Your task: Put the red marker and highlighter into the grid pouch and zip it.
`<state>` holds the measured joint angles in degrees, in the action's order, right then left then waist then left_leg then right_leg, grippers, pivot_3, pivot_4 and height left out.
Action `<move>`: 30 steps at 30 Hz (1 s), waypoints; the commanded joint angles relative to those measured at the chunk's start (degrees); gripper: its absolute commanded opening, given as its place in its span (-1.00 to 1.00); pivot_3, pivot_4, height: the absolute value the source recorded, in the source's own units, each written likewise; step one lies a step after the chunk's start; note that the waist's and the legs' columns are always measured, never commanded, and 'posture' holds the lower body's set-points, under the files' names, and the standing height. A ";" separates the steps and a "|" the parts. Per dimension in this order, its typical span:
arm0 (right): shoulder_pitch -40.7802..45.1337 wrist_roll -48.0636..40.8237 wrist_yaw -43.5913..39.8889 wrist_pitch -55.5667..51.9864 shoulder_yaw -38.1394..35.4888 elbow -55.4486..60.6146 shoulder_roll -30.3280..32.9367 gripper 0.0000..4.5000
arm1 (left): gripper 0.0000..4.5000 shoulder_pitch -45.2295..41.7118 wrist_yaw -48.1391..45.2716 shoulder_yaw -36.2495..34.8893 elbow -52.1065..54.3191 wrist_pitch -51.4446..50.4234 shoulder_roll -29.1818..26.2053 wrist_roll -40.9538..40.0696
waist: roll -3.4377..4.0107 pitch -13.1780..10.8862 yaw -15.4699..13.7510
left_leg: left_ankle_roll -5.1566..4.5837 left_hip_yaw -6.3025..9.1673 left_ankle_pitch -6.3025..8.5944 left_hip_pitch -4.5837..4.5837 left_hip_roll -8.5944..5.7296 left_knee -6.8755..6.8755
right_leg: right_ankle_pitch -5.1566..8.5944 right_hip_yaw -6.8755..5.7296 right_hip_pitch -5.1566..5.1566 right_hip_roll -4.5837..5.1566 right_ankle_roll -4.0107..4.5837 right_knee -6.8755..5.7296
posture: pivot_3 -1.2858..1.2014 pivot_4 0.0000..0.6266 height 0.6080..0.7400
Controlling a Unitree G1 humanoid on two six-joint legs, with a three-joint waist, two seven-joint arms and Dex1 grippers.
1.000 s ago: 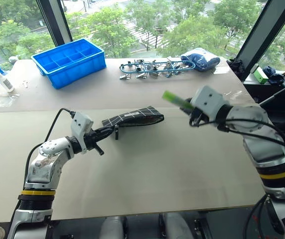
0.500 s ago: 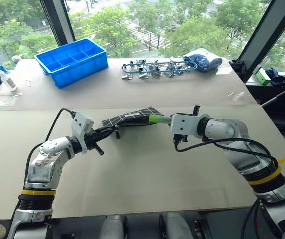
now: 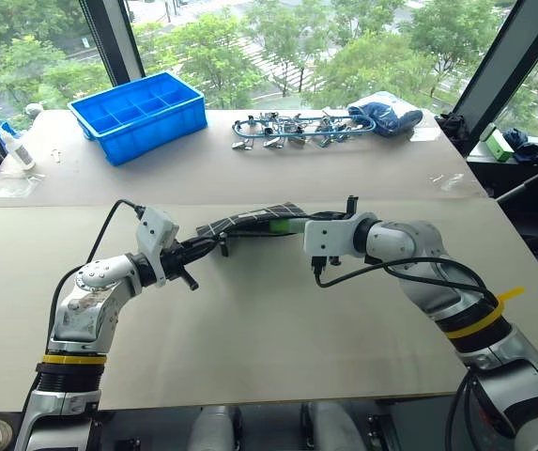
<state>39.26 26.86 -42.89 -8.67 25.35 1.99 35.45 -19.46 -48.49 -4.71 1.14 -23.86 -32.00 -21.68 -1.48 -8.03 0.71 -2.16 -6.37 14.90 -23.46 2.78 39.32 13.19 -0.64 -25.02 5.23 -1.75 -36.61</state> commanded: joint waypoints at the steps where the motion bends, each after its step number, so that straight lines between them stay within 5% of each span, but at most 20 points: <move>1: 3.10 1.80 1.68 1.10 -0.55 -0.70 -1.98 -0.56 | -1.00 -1.50 -0.53 -0.24 0.25 0.57 -0.13 -0.67 | 0.00 0.00 0.02 | 0.01 0.00 -0.01 -0.01 0.00 0.00 | 0.00 0.00 -0.02 -0.01 0.00 -0.02 | 0.03 -0.52 1.00; 11: 8.89 7.15 4.34 10.11 6.56 -7.90 -10.74 -0.56 | -1.00 -2.37 -0.93 0.30 -0.62 0.89 0.17 -0.57 | 0.00 0.00 0.22 | 0.28 -0.02 -0.16 0.00 0.02 0.00 | 0.02 0.00 -0.04 -0.04 0.04 -0.07 | 0.03 -0.52 1.00; 21: 10.30 10.15 8.77 21.41 8.46 -17.66 -11.16 -0.56 | -1.00 -2.45 -0.71 0.35 -0.80 1.28 0.46 -0.45 | 0.00 0.00 0.16 | 0.33 -0.03 -0.20 -0.04 0.02 0.07 | 0.02 -0.06 -0.03 -0.01 0.03 -0.10 | 0.03 -0.52 1.00; 28: 11.40 3.69 5.48 19.49 2.07 -20.45 -9.91 0.51 | -1.00 -2.51 -0.59 0.27 -0.89 1.25 0.38 -0.46 | 0.00 0.00 0.13 | 0.36 -0.03 -0.21 -0.05 0.04 0.07 | 0.02 -0.05 -0.02 -0.01 0.04 -0.10 | 0.03 -0.52 1.00; 30: 12.48 0.53 3.58 18.55 -0.77 -21.27 -8.88 0.51 | -1.00 -2.61 -0.63 0.34 -0.97 1.24 0.41 -0.47 | 0.00 0.00 0.07 | 0.35 -0.03 -0.21 -0.05 0.04 0.07 | 0.02 -0.05 -0.02 -0.01 0.04 -0.09 | 0.03 -0.52 1.00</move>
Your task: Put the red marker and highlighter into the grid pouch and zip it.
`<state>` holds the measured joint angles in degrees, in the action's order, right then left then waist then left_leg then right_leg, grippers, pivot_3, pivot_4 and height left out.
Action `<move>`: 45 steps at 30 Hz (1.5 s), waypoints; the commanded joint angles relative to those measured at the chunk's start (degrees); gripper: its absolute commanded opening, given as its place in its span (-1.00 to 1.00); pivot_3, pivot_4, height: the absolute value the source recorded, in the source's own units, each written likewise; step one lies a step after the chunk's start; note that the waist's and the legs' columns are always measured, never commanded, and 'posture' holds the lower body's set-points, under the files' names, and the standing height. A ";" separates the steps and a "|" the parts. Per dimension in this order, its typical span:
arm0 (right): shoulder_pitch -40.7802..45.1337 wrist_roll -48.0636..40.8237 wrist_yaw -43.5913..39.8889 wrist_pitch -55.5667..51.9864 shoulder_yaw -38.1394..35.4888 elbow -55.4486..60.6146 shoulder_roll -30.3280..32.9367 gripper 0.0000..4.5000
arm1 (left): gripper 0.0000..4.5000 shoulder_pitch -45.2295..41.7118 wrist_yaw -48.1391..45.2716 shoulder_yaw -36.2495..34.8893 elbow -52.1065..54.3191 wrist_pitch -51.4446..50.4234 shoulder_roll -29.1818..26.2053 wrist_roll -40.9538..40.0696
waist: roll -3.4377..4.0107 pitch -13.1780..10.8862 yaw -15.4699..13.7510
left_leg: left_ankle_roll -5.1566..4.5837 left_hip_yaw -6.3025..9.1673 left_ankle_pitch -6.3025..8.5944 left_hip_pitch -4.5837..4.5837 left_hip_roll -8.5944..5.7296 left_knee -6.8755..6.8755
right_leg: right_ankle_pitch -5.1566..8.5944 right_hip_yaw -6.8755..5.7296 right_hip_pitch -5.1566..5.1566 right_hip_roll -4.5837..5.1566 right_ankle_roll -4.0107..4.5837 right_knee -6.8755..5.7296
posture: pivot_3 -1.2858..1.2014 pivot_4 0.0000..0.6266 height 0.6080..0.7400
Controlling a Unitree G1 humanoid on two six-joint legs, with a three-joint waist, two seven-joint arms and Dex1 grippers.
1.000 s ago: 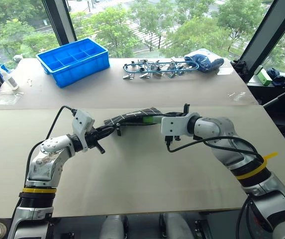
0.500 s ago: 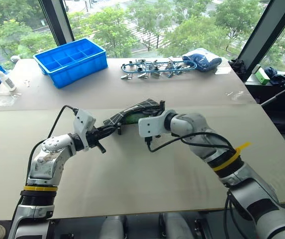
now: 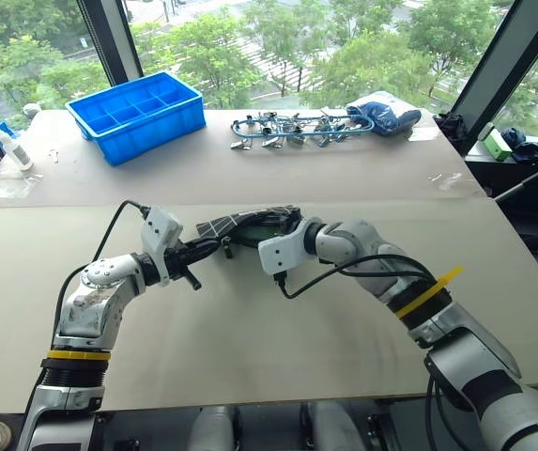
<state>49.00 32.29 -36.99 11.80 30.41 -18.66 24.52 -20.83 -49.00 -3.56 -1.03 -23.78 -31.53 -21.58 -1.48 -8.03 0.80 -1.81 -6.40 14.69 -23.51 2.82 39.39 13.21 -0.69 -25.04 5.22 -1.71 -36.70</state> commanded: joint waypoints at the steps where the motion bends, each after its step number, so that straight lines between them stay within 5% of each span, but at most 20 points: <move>1: 2.99 -7.14 -3.94 -2.49 -7.41 -0.53 2.73 0.51 | -1.00 -1.27 -0.16 -0.72 1.16 1.18 -0.03 -0.55 | 0.00 0.00 -0.04 | 0.00 0.00 0.00 0.00 0.00 0.00 | 0.00 0.00 0.00 0.01 0.00 0.00 | 0.03 -0.52 1.00; 4: 2.94 -13.92 -9.55 -4.55 -11.88 0.41 5.49 0.51 | -1.00 -1.37 -0.30 -0.49 1.04 1.22 0.05 -0.48 | 0.00 0.00 -0.09 | -0.06 0.01 0.03 0.00 0.00 0.00 | 0.00 0.00 0.01 0.01 0.00 0.00 | 0.03 -0.52 1.00; 12: -10.12 -47.57 -33.18 -43.90 -24.71 22.65 13.10 0.51 | -1.00 -1.78 -0.61 -0.31 0.53 1.21 -0.02 -0.37 | 0.00 0.00 -0.18 | -0.36 0.11 0.21 -0.01 0.03 -0.01 | -0.01 -0.02 0.07 0.00 0.00 -0.07 | 0.03 -0.52 1.00; 15: -15.50 -52.84 -30.47 -54.67 -24.49 26.99 12.05 0.51 | -1.00 -2.14 -0.79 -0.35 0.13 1.26 -0.07 -0.36 | 0.00 0.00 -0.45 | -0.49 0.15 0.29 0.08 0.02 0.00 | -0.01 -0.10 0.23 0.02 0.00 0.03 | 0.03 -0.52 1.00; 22: -13.19 -47.64 -11.51 -66.99 -16.10 22.63 -3.06 0.51 | -1.00 -3.02 -1.38 0.30 -0.40 1.25 -0.05 -0.18 | -0.01 0.00 0.29 | -0.38 0.14 0.23 0.22 0.03 -0.02 | 0.02 0.06 0.05 -0.08 0.10 -0.20 | 0.03 -0.52 1.00; 30: -3.99 -44.15 -3.59 -61.50 -13.19 11.19 -14.79 0.51 | -1.00 -3.63 -1.54 0.50 0.52 0.16 0.22 -0.82 | -0.01 0.01 -0.22 | -0.34 0.09 0.20 0.06 -0.02 0.01 | 0.01 -0.02 0.04 0.00 0.07 -0.17 | 0.03 -0.52 1.00; 45: 2.21 -41.20 1.64 -53.76 -14.30 -0.42 -21.65 0.51 | -1.00 -2.84 -0.70 0.36 2.07 -1.25 0.69 -1.74 | 0.00 0.01 0.08 | -0.10 0.11 0.06 -0.03 0.02 0.01 | 0.00 -0.05 -0.01 -0.02 0.07 -0.35 | 0.03 -0.52 1.00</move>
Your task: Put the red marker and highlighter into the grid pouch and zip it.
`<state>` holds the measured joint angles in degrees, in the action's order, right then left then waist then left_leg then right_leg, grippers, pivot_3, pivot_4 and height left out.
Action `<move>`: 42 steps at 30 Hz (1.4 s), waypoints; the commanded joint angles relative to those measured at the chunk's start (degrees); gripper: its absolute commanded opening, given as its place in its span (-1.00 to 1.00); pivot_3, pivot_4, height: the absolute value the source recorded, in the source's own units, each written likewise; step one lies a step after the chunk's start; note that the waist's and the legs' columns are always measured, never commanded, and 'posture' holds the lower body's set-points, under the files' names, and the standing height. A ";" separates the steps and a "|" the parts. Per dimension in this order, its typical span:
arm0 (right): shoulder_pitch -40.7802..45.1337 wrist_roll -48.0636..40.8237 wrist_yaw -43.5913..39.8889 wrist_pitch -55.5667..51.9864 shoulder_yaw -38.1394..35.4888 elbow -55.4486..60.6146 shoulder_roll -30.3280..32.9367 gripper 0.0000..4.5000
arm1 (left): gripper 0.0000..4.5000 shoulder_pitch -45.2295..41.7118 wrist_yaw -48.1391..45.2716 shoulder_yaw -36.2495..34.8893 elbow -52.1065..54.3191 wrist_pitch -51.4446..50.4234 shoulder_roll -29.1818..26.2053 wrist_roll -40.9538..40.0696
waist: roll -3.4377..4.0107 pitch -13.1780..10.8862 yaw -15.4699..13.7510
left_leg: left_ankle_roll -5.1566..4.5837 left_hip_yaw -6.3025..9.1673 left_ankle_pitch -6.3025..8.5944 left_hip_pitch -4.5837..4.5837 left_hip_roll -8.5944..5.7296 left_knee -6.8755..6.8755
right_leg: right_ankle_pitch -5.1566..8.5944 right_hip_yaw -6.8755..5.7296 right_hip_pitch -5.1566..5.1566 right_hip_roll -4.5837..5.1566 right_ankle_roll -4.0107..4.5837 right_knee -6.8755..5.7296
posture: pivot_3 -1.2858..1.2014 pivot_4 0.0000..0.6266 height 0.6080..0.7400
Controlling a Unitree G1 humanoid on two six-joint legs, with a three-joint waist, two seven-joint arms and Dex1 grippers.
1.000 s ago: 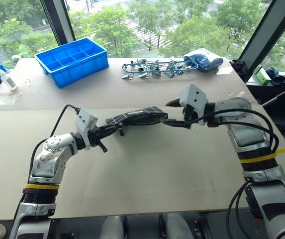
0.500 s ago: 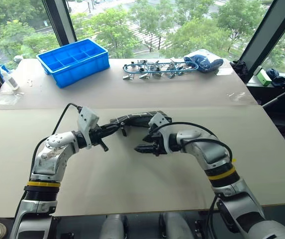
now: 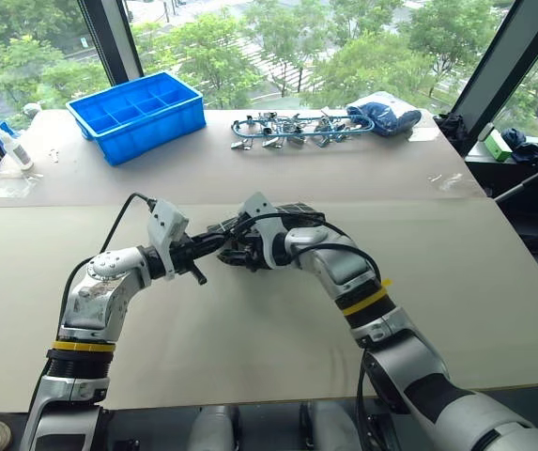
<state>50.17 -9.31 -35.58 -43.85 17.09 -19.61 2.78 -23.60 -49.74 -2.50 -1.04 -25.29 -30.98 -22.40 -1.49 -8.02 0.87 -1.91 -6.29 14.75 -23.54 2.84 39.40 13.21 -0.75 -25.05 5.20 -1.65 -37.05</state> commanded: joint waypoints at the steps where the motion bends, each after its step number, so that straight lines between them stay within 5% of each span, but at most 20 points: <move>1: 1.03 0.45 0.28 2.03 -1.14 0.39 0.15 0.51 | -1.00 0.01 0.10 -0.68 2.09 0.30 0.17 -0.90 | 0.00 0.00 0.03 | 0.00 0.00 0.00 0.00 0.00 0.00 | 0.00 0.00 0.00 0.00 0.00 0.00 | 0.03 -0.52 1.00; 12: 0.59 -0.57 -0.42 2.46 -2.42 2.12 1.86 -0.99 | -1.00 0.43 0.60 -0.61 1.95 0.70 0.64 -0.68 | 0.00 0.00 0.14 | -0.11 0.01 0.06 0.00 0.01 -0.01 | 0.00 0.00 0.00 -0.01 0.00 0.02 | 0.03 -0.52 1.00; 19: -2.72 -0.91 -2.09 0.20 -2.85 7.96 6.11 -0.99 | -1.00 0.70 0.96 -0.51 2.25 0.71 0.75 -0.58 | 0.00 0.00 0.07 | -0.19 0.02 0.11 -0.01 0.01 -0.01 | 0.00 0.00 0.00 0.00 0.00 0.02 | 0.03 -0.52 1.00; 30: -11.01 -4.56 -4.21 -5.05 -11.21 19.25 21.79 -0.99 | -1.00 2.06 1.51 -1.25 2.78 0.86 0.69 -0.77 | 0.00 0.00 -0.12 | -0.26 0.01 0.15 0.00 -0.01 -0.01 | 0.00 0.01 0.00 0.02 0.00 0.31 | 0.03 -0.52 1.00; 42: -14.44 -4.95 -3.81 -5.32 -16.00 19.05 32.07 -0.99 | -1.00 1.24 1.30 -1.27 1.75 1.17 0.60 -0.66 | -0.01 -0.01 -0.06 | -0.31 0.01 0.18 0.02 -0.01 -0.03 | 0.01 0.05 0.01 0.00 -0.01 0.37 | 0.03 -0.52 1.00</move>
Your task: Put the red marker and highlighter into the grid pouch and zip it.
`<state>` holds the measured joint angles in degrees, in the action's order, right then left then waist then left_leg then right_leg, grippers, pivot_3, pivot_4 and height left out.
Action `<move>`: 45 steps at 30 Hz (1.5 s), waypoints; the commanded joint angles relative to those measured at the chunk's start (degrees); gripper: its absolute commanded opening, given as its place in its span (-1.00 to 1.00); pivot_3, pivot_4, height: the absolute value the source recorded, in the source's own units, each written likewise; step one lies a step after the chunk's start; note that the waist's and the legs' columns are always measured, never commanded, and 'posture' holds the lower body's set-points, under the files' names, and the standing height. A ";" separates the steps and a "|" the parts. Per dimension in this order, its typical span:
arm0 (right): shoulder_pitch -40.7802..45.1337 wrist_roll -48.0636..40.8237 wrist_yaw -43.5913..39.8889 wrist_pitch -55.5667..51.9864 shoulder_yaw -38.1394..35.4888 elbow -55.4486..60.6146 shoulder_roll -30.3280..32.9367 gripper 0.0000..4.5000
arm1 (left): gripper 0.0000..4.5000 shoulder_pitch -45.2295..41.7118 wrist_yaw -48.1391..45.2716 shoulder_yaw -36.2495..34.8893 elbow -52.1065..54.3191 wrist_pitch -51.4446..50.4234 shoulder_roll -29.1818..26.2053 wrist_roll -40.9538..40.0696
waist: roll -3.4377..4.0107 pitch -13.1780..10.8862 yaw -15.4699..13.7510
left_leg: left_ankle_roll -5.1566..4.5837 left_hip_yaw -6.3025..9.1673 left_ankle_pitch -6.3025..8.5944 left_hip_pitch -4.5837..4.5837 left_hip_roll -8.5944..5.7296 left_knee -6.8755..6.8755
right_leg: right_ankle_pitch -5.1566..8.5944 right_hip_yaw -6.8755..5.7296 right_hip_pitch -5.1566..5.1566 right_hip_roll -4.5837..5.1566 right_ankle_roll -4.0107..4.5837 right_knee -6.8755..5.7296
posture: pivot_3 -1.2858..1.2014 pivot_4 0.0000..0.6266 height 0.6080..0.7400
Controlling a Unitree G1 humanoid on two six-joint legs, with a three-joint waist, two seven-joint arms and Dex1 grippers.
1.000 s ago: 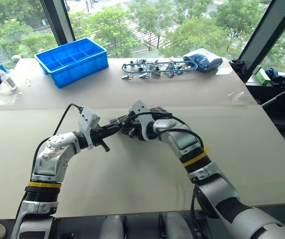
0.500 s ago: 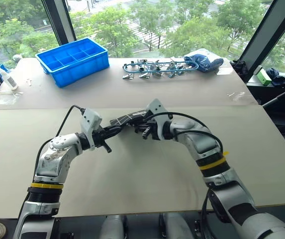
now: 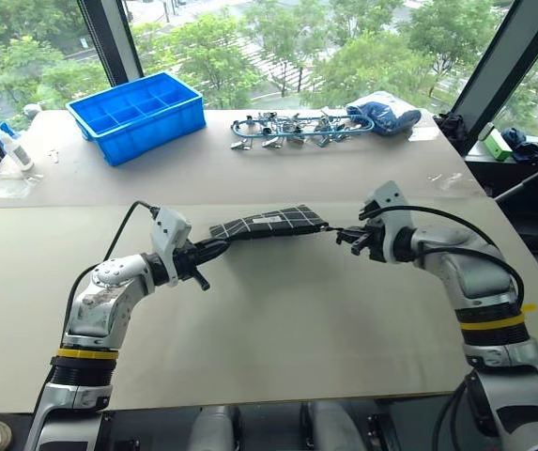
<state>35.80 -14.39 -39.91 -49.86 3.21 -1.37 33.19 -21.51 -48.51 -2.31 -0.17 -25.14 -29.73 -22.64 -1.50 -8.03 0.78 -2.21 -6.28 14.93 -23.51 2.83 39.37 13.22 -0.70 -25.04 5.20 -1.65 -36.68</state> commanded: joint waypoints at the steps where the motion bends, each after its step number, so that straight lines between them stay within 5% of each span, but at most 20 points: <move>1: -0.09 0.18 0.61 0.92 -2.37 0.42 1.86 -0.99 | -1.00 -1.03 0.00 -1.46 0.74 1.04 -0.69 -0.39 | 0.00 0.00 0.03 | 0.00 0.00 0.00 0.00 0.00 0.00 | 0.00 0.01 0.00 0.00 0.00 -0.01 | 0.03 -0.52 1.00; 9: -3.34 -4.56 -4.06 0.99 -1.69 6.37 0.86 -0.99 | -1.00 -1.19 -1.85 -0.40 1.72 2.11 -0.11 -0.82 | 0.00 0.00 -0.07 | -0.01 0.01 0.00 -0.01 -0.01 0.00 | 0.00 0.00 0.00 0.01 -0.01 0.01 | 0.03 -0.52 1.00; 10: -4.18 -5.53 -5.73 1.04 -1.57 7.63 1.42 -0.73 | -1.00 -1.15 -2.08 -0.27 1.87 2.26 -0.02 -0.85 | 0.00 0.00 -0.10 | -0.01 0.01 0.00 -0.02 -0.01 0.00 | 0.00 0.00 0.00 0.01 -0.01 0.01 | 0.03 -0.52 1.00; 13: -6.53 -8.09 -9.37 -0.95 -1.61 12.08 4.36 -0.38 | -1.00 -0.85 -2.87 0.49 2.44 2.56 -0.05 -0.55 | -0.01 -0.01 -0.31 | -0.01 0.01 0.01 -0.03 -0.02 0.00 | 0.00 0.00 0.01 0.02 -0.02 0.03 | 0.03 -0.52 1.00; 17: -9.26 -18.40 -17.09 -5.21 -11.66 15.21 11.50 0.22 | -1.00 0.56 -3.82 2.85 2.32 3.75 -0.47 1.51 | -0.02 -0.02 -0.70 | -0.08 0.05 0.05 -0.02 -0.05 0.02 | -0.01 0.00 0.04 0.06 -0.05 0.07 | 0.03 -0.52 1.00; 26: -15.02 -20.43 -19.98 0.93 -17.91 16.64 18.05 0.22 | -1.00 3.26 -5.19 6.54 -0.31 8.91 -1.47 6.57 | -0.03 -0.02 -0.96 | -0.14 0.07 0.08 0.12 -0.02 0.01 | -0.01 0.03 0.15 0.00 -0.05 0.14 | 0.03 -0.52 1.00; 32: -18.55 -19.73 -19.58 4.06 -17.44 16.44 18.16 0.24 | -0.09 5.26 -8.36 4.89 -4.07 14.20 -3.75 6.61 | -0.03 -0.02 -1.08 | -0.15 0.07 0.09 0.13 -0.02 0.01 | -0.01 0.05 0.15 0.01 -0.05 0.13 | 0.03 -0.52 1.00; 39: -19.75 -19.35 -20.81 6.50 -17.71 13.63 19.39 0.24 | 0.99 6.13 -8.43 -5.99 5.38 2.91 -4.23 -10.22 | -0.04 -0.03 -1.35 | -0.15 0.21 0.09 0.11 0.00 0.02 | -0.02 0.03 0.16 0.05 -0.06 0.14 | 0.03 -0.52 1.00; 45: -19.72 -16.02 -20.74 11.16 -15.93 9.71 19.73 0.24 | 0.99 12.14 -0.57 -15.64 11.83 -13.38 -6.44 -21.64 | -0.04 -0.03 -1.08 | -0.18 0.42 0.11 0.23 0.00 0.03 | -0.02 0.06 0.26 0.03 -0.08 0.14 | 0.03 -0.52 1.00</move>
<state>15.76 -31.67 -60.66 -41.48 -12.20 8.89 52.14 -11.48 -51.94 -14.56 9.53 -33.92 -35.05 -41.12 -1.54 -8.06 -0.31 -2.40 -5.86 15.04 -23.22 2.83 39.40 13.20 -0.61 -24.75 5.22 -1.74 -36.54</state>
